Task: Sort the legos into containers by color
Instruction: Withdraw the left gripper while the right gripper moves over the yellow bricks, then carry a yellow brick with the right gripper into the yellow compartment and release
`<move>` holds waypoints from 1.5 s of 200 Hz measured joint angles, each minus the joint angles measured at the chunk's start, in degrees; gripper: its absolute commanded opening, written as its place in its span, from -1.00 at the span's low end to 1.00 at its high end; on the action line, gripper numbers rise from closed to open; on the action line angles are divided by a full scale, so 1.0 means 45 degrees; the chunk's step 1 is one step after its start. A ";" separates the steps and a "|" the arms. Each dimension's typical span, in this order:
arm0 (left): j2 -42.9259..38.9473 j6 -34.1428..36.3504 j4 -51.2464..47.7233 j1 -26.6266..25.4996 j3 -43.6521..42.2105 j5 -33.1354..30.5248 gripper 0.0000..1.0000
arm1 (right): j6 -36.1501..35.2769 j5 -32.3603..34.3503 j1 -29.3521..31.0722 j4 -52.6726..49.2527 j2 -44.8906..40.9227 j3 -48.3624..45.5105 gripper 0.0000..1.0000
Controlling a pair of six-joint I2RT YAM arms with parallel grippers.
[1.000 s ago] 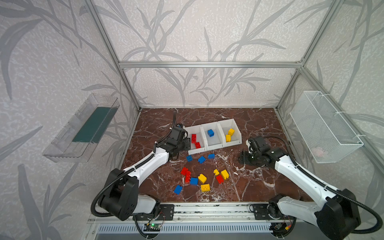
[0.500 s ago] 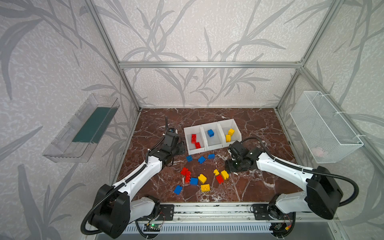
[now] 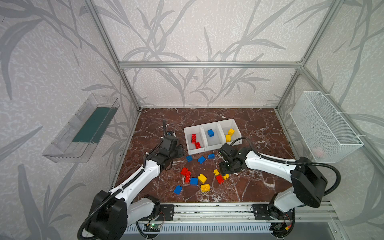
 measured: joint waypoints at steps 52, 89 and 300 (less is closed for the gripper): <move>0.0034 -0.0005 0.0015 0.0005 0.0000 0.0063 0.25 | 0.0078 0.0219 0.0481 -0.0427 0.0903 0.0427 -0.14; 0.0029 -0.0146 0.0097 0.0010 -0.0146 0.0102 0.25 | 0.0180 0.0321 0.0515 -0.0602 0.1059 0.0495 -0.39; -0.1821 -0.0801 -0.0015 0.0029 -0.1311 0.0510 0.25 | -0.3215 0.1413 -0.5518 -0.1564 0.2905 0.8519 -0.43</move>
